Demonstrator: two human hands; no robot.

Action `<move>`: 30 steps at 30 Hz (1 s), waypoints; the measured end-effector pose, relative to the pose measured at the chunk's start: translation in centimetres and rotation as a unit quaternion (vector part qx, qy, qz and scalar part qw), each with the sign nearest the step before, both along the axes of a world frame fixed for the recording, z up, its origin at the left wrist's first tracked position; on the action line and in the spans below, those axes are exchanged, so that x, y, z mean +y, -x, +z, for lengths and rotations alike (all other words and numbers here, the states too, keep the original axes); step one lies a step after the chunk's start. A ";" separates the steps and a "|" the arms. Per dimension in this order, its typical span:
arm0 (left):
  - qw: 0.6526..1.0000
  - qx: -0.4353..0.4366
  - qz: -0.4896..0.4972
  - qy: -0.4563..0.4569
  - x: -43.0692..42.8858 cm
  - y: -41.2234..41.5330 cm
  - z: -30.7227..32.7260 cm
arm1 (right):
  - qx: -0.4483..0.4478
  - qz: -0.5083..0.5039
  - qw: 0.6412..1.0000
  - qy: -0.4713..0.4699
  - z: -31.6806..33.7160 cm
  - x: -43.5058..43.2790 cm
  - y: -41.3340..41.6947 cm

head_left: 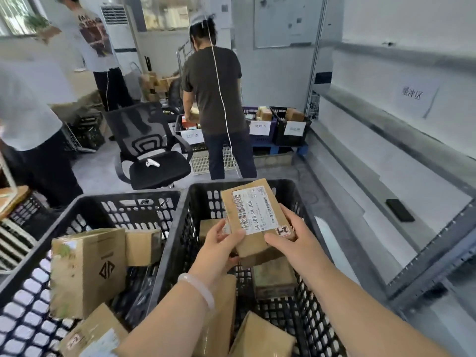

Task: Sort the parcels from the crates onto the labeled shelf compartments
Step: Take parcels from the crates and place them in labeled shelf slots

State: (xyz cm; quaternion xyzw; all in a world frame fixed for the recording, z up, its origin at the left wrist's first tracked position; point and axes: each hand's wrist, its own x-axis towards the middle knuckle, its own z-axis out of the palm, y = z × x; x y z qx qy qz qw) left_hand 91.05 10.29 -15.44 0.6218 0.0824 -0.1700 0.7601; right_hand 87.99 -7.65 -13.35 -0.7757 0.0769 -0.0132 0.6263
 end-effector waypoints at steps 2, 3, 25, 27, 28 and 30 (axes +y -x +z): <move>0.998 0.038 -0.041 0.033 0.1 0.6 0.2 | 0.017 0.000 1.000 -0.008 0.5 -0.3 0.5; 0.996 0.050 -0.052 0.049 0.1 0.9 0.1 | 0.023 0.000 1.000 -0.011 0.6 -0.4 0.7; 0.944 -0.158 -0.081 -0.279 3.9 1.0 2.1 | 0.089 0.062 0.994 0.012 0.6 -2.7 3.0; 0.932 -0.126 -0.184 -0.287 4.2 0.9 2.3 | 0.091 0.081 0.992 0.024 0.9 -2.5 3.2; 0.930 -0.102 -0.221 -0.274 4.4 0.9 2.2 | 0.090 0.088 0.992 0.020 1.0 -2.4 3.2; 0.937 -0.058 -0.267 -0.216 4.8 1.3 1.9 | 0.084 0.100 0.991 0.008 1.5 -2.3 3.4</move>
